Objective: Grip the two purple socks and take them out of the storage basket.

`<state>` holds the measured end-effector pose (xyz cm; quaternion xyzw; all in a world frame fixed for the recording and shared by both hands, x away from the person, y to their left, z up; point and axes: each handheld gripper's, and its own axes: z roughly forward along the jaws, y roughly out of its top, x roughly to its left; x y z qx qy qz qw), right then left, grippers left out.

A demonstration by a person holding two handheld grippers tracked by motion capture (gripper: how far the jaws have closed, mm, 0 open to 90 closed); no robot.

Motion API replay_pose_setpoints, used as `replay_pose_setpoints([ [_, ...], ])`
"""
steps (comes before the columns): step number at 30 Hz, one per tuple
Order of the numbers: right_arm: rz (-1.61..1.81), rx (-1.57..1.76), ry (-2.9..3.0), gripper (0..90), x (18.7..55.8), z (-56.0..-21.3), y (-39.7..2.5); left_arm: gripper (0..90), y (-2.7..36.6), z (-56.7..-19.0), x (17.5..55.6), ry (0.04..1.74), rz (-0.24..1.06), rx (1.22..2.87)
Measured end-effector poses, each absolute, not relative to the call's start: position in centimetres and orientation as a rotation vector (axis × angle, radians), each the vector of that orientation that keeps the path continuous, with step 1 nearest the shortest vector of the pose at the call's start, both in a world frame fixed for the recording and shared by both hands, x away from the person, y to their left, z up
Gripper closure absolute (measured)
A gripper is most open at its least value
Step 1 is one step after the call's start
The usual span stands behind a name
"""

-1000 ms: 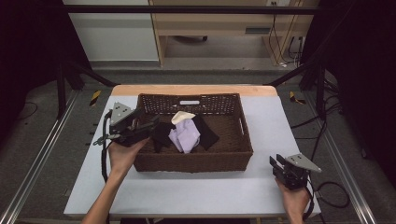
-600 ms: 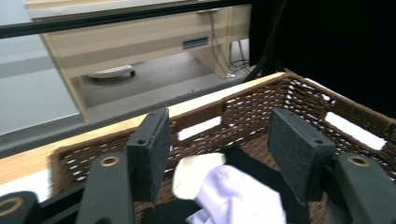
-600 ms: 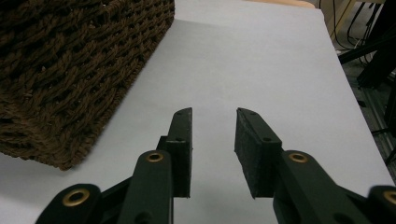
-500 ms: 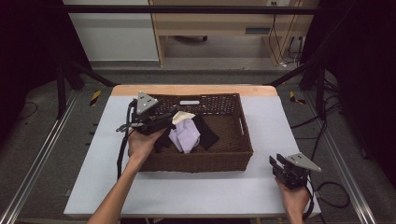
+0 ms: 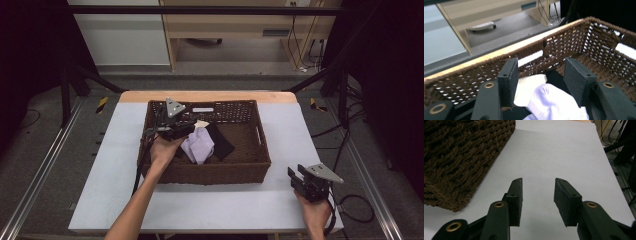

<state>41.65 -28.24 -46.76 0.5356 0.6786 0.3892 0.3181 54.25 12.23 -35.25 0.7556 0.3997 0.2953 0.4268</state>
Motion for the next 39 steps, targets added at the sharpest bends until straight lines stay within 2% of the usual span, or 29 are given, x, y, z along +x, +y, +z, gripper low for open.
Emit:
replay_pose_setpoints([
  [12, 1.020, 1.420, 1.794, 54.9, 41.8, -46.8, -28.2, 51.6, 11.0, -37.3, 56.1, 0.964, 0.698, 1.969],
  [18, 1.016, 1.421, 1.804, 54.3, 41.9, -46.9, -28.2, 48.5, 10.7, -38.2, 56.6, 1.046, 0.598, 2.054],
  [28, 1.010, 1.433, 1.808, 53.4, 41.9, -47.0, -28.1, 50.0, 10.2, -39.2, 56.9, 1.092, 0.532, 2.170],
  [39, 1.006, 1.440, 1.814, 52.4, 42.1, -47.1, -28.2, 46.1, 9.0, -40.5, 57.6, 1.103, 0.471, 2.339],
])
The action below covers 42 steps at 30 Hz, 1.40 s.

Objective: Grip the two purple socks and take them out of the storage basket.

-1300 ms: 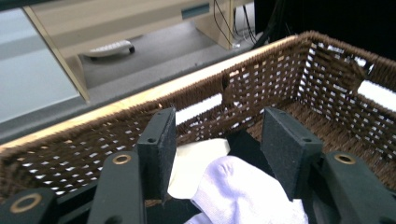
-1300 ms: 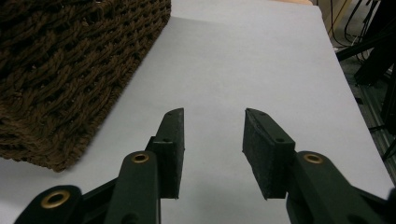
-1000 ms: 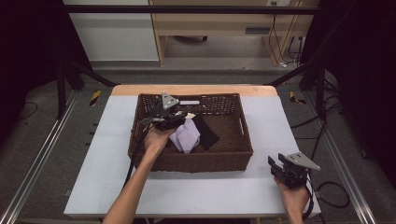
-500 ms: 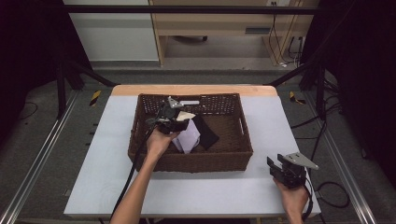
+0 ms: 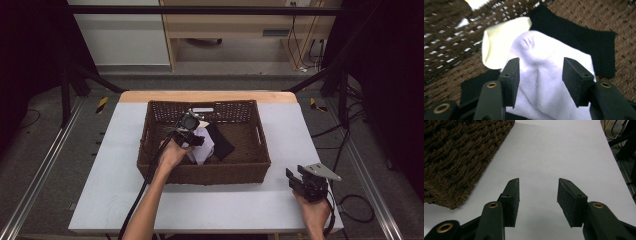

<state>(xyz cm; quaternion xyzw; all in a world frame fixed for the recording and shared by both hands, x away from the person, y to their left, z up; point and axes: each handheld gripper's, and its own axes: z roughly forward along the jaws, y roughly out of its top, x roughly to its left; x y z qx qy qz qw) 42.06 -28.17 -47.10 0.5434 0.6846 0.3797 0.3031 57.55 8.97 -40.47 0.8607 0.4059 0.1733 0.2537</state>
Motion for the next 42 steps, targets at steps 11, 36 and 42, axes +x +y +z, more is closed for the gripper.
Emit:
replay_pose_setpoints([
  [11, 1.007, 1.448, 1.824, 50.7, 42.1, -47.1, -28.1, 44.2, 8.3, -41.5, 58.1, 1.134, 0.383, 2.428],
  [36, 1.010, 1.455, 1.813, 50.6, 42.0, -47.1, -28.4, 86.4, 10.3, -39.3, 56.9, 1.102, 0.446, 2.150],
  [42, 1.012, 1.457, 1.810, 50.7, 41.9, -47.1, -28.4, 86.6, 11.4, -38.3, 56.1, 1.057, 0.477, 2.006],
])
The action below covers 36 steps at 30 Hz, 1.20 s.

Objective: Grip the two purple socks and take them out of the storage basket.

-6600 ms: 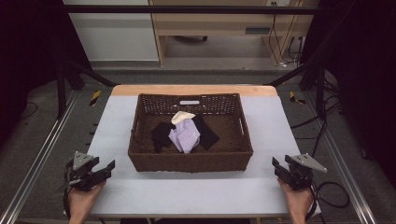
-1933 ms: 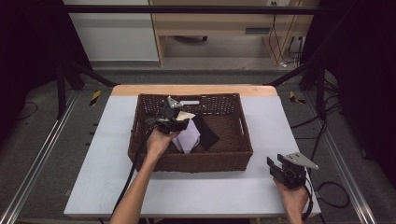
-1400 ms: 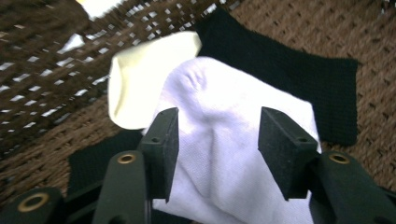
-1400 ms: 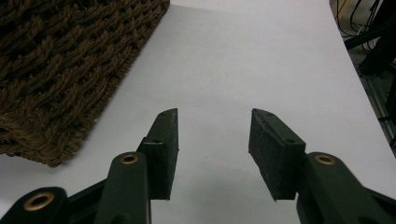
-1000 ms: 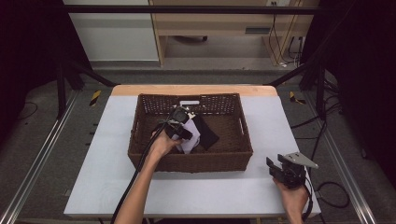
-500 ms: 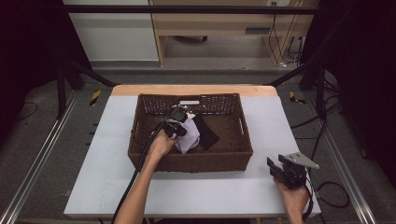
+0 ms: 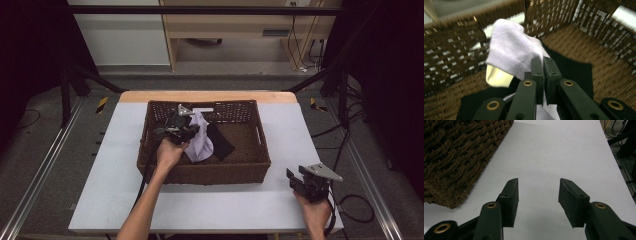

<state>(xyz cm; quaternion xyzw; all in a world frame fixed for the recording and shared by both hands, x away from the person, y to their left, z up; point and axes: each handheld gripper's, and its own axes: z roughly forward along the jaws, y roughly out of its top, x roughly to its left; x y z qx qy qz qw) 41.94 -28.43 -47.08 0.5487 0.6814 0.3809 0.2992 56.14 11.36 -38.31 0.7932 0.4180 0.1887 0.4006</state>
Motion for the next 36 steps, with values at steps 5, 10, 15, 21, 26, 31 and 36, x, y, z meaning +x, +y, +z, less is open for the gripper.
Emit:
replay_pose_setpoints([
  [5, 1.012, 1.457, 1.806, 50.1, 41.9, -47.1, -28.5, 86.5, 11.6, -37.5, 55.4, 1.004, 0.538, 1.943],
  [10, 1.014, 1.462, 1.804, 46.6, 42.0, -47.1, -28.5, 86.5, 12.1, -36.6, 54.5, 0.970, 0.589, 1.855],
  [15, 1.006, 1.482, 1.789, 41.8, 42.0, -47.0, -28.5, 86.4, 12.7, -35.7, 53.9, 0.959, 0.584, 1.794],
  [21, 1.008, 1.490, 1.785, 40.7, 42.0, -47.0, -28.6, 86.4, 13.8, -34.3, 52.3, 0.917, 0.580, 1.743],
  [26, 1.005, 1.492, 1.784, 40.7, 42.0, -47.0, -28.6, 86.4, 15.1, -33.0, 50.2, 0.868, 0.576, 1.687],
  [31, 1.001, 1.492, 1.784, 40.8, 42.0, -47.0, -28.6, 86.4, 16.3, -32.3, 47.9, 0.826, 0.560, 1.649],
  [36, 1.002, 1.491, 1.781, 41.2, 42.0, -47.0, -28.6, 86.3, 17.3, -31.8, 45.8, 0.786, 0.546, 1.626],
])
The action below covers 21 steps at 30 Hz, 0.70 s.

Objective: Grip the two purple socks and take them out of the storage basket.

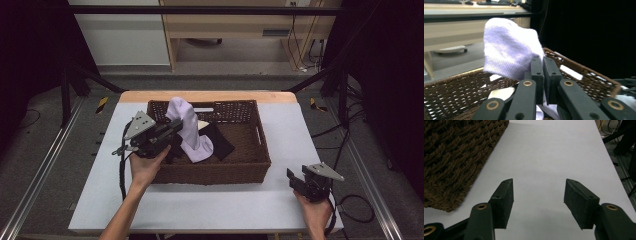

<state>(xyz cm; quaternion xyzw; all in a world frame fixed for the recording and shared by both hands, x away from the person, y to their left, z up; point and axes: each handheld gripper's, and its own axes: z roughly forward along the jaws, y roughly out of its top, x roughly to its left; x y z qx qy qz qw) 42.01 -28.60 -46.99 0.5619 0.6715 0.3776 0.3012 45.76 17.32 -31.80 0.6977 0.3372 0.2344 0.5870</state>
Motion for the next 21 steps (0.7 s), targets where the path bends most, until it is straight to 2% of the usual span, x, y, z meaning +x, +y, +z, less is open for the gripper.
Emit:
replay_pose_setpoints([
  [8, 0.992, 1.492, 1.784, 41.5, 42.0, -47.0, -28.5, 86.3, 17.9, -30.5, 42.6, 0.710, 0.533, 1.615],
  [21, 0.991, 1.482, 1.790, 42.5, 41.9, -47.0, -28.5, 86.3, 19.2, -30.8, 38.3, 0.646, 0.511, 1.622],
])
